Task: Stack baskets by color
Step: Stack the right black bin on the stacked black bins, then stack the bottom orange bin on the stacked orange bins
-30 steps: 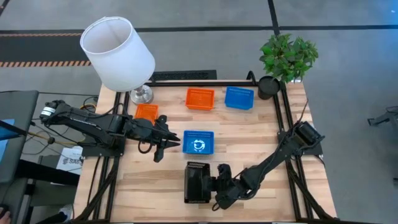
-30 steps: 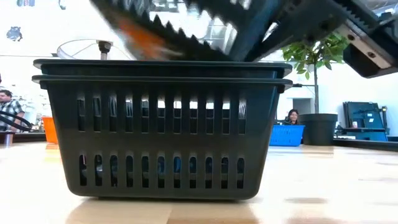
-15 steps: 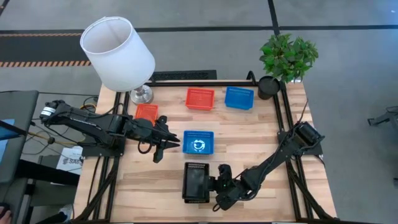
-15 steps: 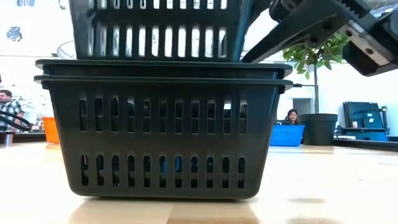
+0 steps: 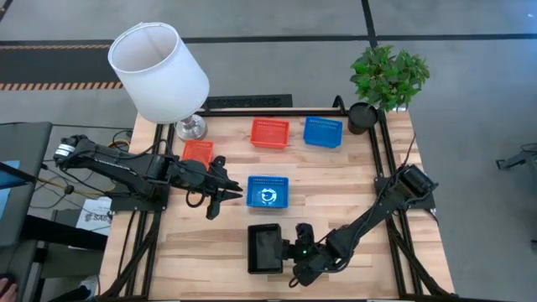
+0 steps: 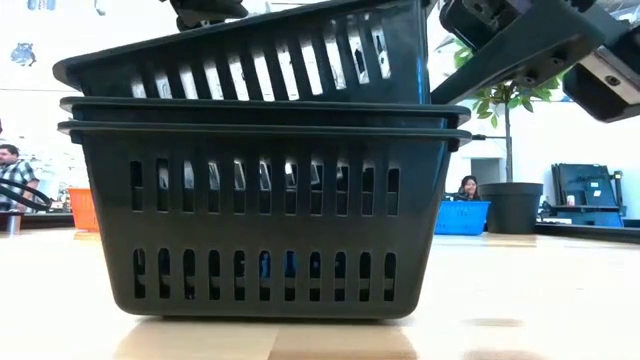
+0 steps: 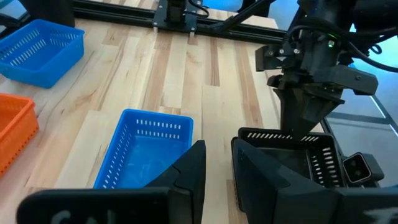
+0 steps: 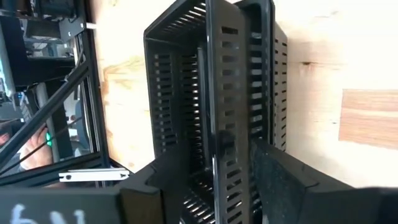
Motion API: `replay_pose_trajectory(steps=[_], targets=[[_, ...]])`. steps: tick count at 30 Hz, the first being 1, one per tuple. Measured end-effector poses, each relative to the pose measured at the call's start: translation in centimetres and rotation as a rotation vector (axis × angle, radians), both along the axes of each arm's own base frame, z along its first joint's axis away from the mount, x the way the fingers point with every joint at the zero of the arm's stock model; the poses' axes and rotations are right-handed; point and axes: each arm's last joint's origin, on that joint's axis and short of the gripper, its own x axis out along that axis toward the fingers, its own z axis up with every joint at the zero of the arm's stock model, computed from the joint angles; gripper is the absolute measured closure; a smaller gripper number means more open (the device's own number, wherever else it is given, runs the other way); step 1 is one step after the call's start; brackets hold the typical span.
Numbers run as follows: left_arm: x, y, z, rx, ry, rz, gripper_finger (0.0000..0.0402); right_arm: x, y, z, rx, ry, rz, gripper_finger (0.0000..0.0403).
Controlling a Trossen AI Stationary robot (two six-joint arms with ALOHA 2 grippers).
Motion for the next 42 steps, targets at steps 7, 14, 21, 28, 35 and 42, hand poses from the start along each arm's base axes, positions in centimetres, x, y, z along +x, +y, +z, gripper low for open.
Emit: replay_pose_trajectory(steps=[7,14,21,28,35,42], targets=[[0.0,0.0,0.0,-0.001,0.0,0.0,0.0331,-0.8,-0.4,1.0,-0.058,0.028,0.012,0.0209],[0.0,0.0,0.0,-0.004,0.002,-0.006,0.0331,-2.6,-0.4,4.0,-0.192,-0.032,0.052,0.0223],[0.0,0.0,0.0,-0.005,-0.004,-0.005,0.0331,-1.7,-0.2,4.9,-0.278,-0.129,0.206,0.0339],[0.0,0.0,0.0,-0.008,-0.003,0.0,0.0331,-1.3,-0.9,3.5,-0.305,-0.147,0.287,0.0397],[0.0,0.0,0.1,-0.009,-0.007,0.002,0.0331,-1.6,-1.3,0.6,-0.249,-0.203,0.331,0.04],[0.1,0.0,0.1,-0.018,-0.014,0.008,0.0331,-1.3,-1.4,-1.1,-0.192,-0.157,0.298,0.0401]])
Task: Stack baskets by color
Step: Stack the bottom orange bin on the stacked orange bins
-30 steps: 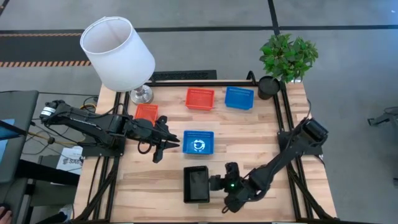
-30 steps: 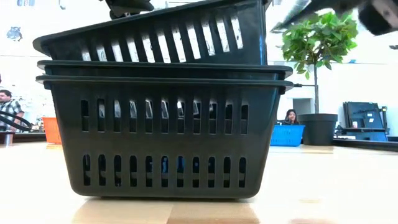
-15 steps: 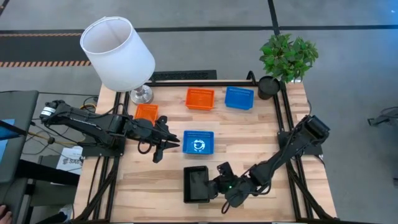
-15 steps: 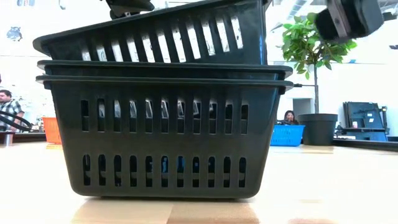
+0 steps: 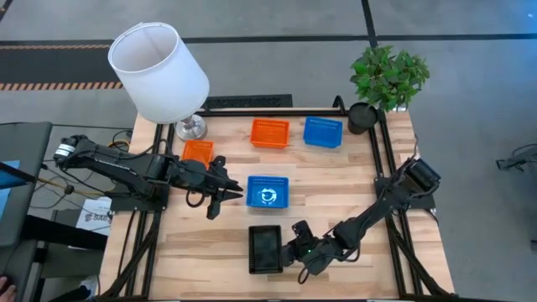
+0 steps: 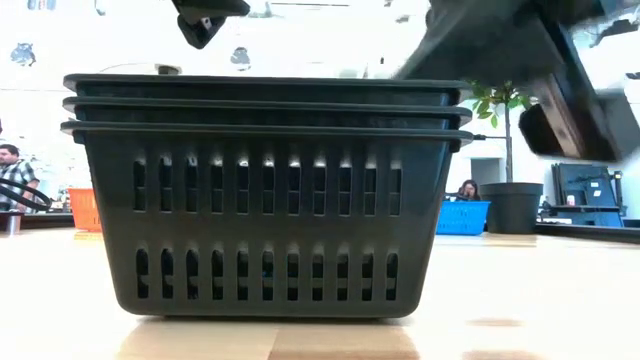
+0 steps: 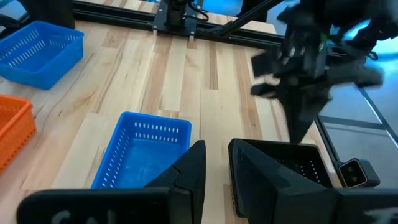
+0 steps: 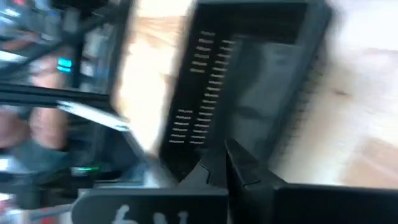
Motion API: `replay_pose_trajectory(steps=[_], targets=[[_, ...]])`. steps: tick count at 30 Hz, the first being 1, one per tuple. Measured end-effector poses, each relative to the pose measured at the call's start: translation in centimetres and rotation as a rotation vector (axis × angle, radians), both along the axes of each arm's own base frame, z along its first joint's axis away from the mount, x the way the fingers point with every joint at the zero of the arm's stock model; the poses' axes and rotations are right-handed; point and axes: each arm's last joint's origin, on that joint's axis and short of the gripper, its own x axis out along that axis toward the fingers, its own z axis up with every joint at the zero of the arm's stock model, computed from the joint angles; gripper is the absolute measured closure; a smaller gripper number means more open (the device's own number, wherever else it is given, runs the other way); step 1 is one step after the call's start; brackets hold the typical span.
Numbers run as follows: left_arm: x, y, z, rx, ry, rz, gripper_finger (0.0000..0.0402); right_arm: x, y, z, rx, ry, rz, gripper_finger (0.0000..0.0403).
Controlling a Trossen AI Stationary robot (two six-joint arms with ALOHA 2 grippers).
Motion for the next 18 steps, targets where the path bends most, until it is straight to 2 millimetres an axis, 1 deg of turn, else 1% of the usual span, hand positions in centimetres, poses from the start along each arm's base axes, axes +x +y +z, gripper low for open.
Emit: replay_pose_trajectory(steps=[2,3,5,8,10,13,18], targets=[[0.0,0.0,0.0,-0.003,-0.004,0.001,0.0331,-0.1,0.0,-0.9,-0.029,0.026,0.011,0.0401],[0.0,0.0,0.0,-0.004,-0.004,0.002,0.0331,0.1,0.1,-0.7,-0.03,0.005,0.023,0.0401],[0.0,0.0,0.0,-0.007,-0.002,0.003,0.0331,0.5,0.1,0.2,-0.021,-0.054,0.034,0.0401],[0.0,0.0,0.0,-0.011,0.0,0.007,0.0331,0.4,-0.2,1.1,-0.071,-0.076,0.064,0.0401],[0.0,0.1,0.0,-0.019,0.003,0.03,0.0331,0.3,-0.6,2.2,-0.111,-0.1,0.084,0.0401],[-0.1,0.7,-0.4,-0.04,0.045,0.105,0.0331,0.1,-1.5,4.5,-0.164,-0.142,0.101,0.0401],[-0.4,2.4,-1.5,-0.083,0.171,0.231,0.0331,-1.1,-4.0,8.0,-0.291,-0.142,0.13,0.04]])
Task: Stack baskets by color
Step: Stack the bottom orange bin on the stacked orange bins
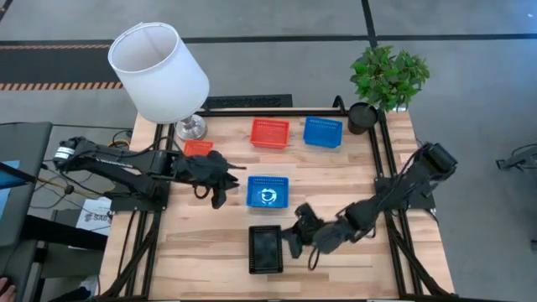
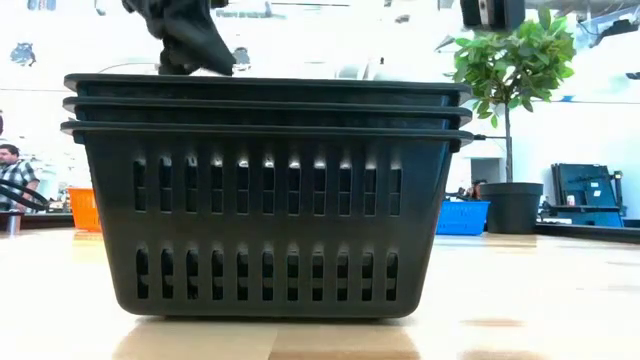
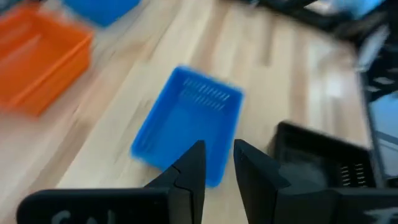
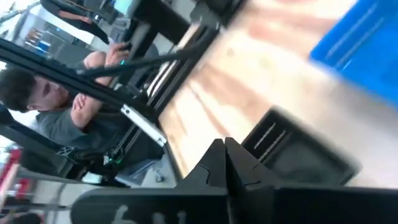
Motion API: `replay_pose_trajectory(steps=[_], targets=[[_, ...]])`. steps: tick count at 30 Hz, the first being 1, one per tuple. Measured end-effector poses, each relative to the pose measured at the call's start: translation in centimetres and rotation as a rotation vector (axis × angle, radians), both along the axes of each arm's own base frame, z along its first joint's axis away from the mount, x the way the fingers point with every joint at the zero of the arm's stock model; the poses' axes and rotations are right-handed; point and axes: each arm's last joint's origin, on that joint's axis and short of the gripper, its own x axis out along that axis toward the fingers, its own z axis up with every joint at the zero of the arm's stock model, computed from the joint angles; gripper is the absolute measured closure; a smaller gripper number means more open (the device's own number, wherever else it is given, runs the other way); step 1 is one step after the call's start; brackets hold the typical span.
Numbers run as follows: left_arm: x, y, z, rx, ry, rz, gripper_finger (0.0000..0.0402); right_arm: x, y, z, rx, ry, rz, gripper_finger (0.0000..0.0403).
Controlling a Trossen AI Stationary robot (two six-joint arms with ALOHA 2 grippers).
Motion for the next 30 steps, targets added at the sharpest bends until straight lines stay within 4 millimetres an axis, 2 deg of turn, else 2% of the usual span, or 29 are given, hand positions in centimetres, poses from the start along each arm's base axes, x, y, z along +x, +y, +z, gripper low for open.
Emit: replay_pose_trajectory(steps=[4,8,14,17,22,26,30], targets=[[-0.3,1.7,-0.8,-0.041,0.089,0.121,0.0331,-1.9,-2.6,2.9,-0.104,0.029,0.001,0.0392],[-1.3,3.6,-1.6,-0.033,0.192,0.324,0.0331,-4.3,-5.2,5.3,-0.214,0.069,0.009,0.0385],[-2.4,6.4,-2.6,-0.127,0.289,0.607,0.0316,-8.0,-9.4,7.8,-0.387,0.159,0.055,0.0394],[-2.2,7.6,-3.0,-0.178,0.296,0.674,0.029,-9.9,-12.0,8.5,-0.44,0.232,0.102,0.0399],[-1.5,9.3,-5.0,-0.246,0.389,0.807,0.0238,-12.7,-16.2,9.2,-0.511,0.328,0.151,0.0397],[-0.4,9.8,-7.2,-0.296,0.482,0.881,0.0209,-13.9,-18.4,9.4,-0.538,0.303,0.209,0.04],[0.3,10.0,-9.3,-0.295,0.58,0.932,0.02,-14.5,-19.9,9.1,-0.503,0.274,0.259,0.0399]])
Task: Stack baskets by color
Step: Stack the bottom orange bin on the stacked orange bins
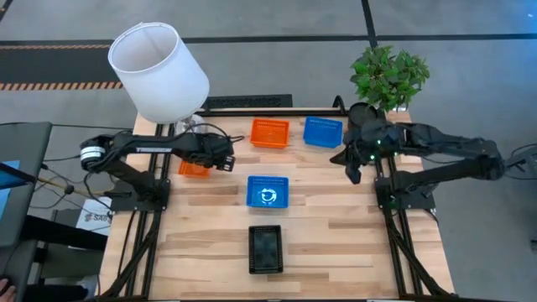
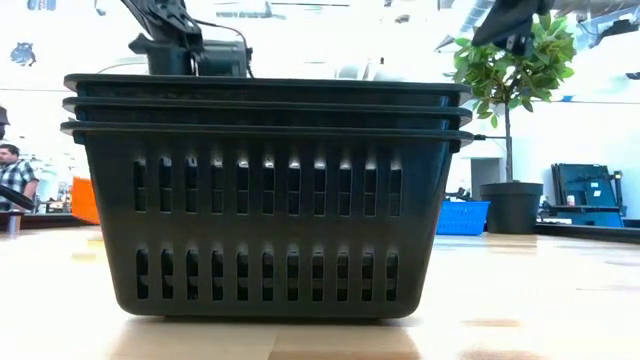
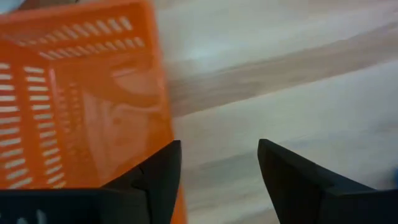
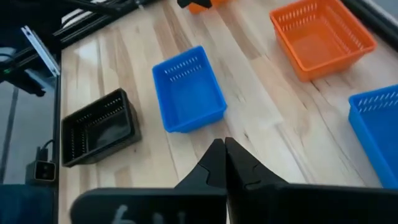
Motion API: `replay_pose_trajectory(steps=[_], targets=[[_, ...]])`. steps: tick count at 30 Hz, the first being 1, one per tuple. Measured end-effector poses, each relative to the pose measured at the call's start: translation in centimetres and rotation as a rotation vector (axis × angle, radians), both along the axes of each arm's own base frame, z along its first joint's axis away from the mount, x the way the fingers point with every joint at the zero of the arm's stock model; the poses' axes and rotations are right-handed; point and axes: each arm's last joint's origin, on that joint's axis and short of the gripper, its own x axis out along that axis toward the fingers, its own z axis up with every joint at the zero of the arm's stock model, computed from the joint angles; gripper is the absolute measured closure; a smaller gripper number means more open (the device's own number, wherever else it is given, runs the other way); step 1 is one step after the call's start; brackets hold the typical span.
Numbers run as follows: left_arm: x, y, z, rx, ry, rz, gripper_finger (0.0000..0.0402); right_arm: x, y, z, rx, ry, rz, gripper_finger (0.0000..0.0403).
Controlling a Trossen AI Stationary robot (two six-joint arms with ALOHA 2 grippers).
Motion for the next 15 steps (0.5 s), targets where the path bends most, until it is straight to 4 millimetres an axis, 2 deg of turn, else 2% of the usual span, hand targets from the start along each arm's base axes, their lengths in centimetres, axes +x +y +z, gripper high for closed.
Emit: replay_pose_trajectory(steps=[6,9,12,15], targets=[[1.1,0.0,-1.2,0.016,0.033,-0.019,0.0199,0.3,-1.3,-0.5,0.028,0.018,-0.021,0.0396],[1.9,-0.2,-0.3,0.004,0.009,-0.079,0.0199,1.0,-1.9,-0.8,0.033,0.029,-0.04,0.0396],[2.3,-0.2,1.4,0.036,0.016,-0.121,0.0199,1.7,-2.4,-1.3,0.052,0.049,-0.048,0.0396],[1.7,-0.2,2.9,0.098,0.112,-0.119,0.0199,2.7,-2.9,-1.8,0.092,0.058,-0.036,0.0396]])
